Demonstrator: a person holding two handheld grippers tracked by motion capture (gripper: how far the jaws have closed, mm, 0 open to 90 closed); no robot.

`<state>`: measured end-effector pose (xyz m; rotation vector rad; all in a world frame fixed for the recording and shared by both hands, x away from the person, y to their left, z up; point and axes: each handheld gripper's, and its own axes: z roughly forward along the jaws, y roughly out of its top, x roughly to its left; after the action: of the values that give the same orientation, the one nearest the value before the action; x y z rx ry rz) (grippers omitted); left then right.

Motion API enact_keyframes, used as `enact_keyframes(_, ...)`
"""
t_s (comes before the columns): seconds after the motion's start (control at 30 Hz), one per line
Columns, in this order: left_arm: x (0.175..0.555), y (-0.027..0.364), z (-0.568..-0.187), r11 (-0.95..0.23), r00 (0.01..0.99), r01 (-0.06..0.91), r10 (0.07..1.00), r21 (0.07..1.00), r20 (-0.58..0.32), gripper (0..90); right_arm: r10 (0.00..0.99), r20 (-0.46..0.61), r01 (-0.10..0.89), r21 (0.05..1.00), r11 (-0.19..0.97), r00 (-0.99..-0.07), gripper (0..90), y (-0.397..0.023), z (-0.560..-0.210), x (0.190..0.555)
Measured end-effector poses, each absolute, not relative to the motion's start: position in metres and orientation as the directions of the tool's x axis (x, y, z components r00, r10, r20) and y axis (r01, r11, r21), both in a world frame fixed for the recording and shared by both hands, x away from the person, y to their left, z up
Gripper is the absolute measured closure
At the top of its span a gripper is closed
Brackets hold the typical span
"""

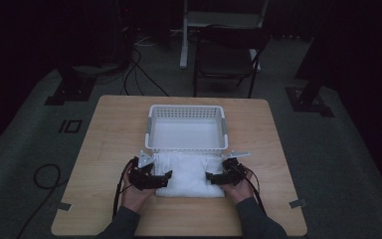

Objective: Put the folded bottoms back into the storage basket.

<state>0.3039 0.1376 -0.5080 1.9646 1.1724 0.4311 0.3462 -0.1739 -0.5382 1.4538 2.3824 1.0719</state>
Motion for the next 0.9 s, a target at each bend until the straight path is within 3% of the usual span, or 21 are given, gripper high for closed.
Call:
enact_keyframes(0.33, 0.318, 0.141, -0.533, -0.274, 0.524, 0.619, 0.842, 0.736, -0.127, 2.4, 0.800, 0.287, 0.739, 0.620, 0.264, -0.526, 10.2, -0.177, -0.544, 0.353)
enact_keyframes(0.73, 0.338, 0.154, -0.553, -0.201, 0.544, 0.702, 0.771, 0.683, -0.331, 0.0, 0.735, 0.394, 0.759, 0.602, 0.247, -0.552, 34.9, -0.181, -0.544, 0.355)
enact_keyframes(0.9, 0.338, 0.152, -0.553, -0.218, 0.563, 0.693, 0.759, 0.687, -0.327, 0.6, 0.709, 0.437, 0.769, 0.595, 0.234, -0.554, 41.3, -0.183, -0.546, 0.358)
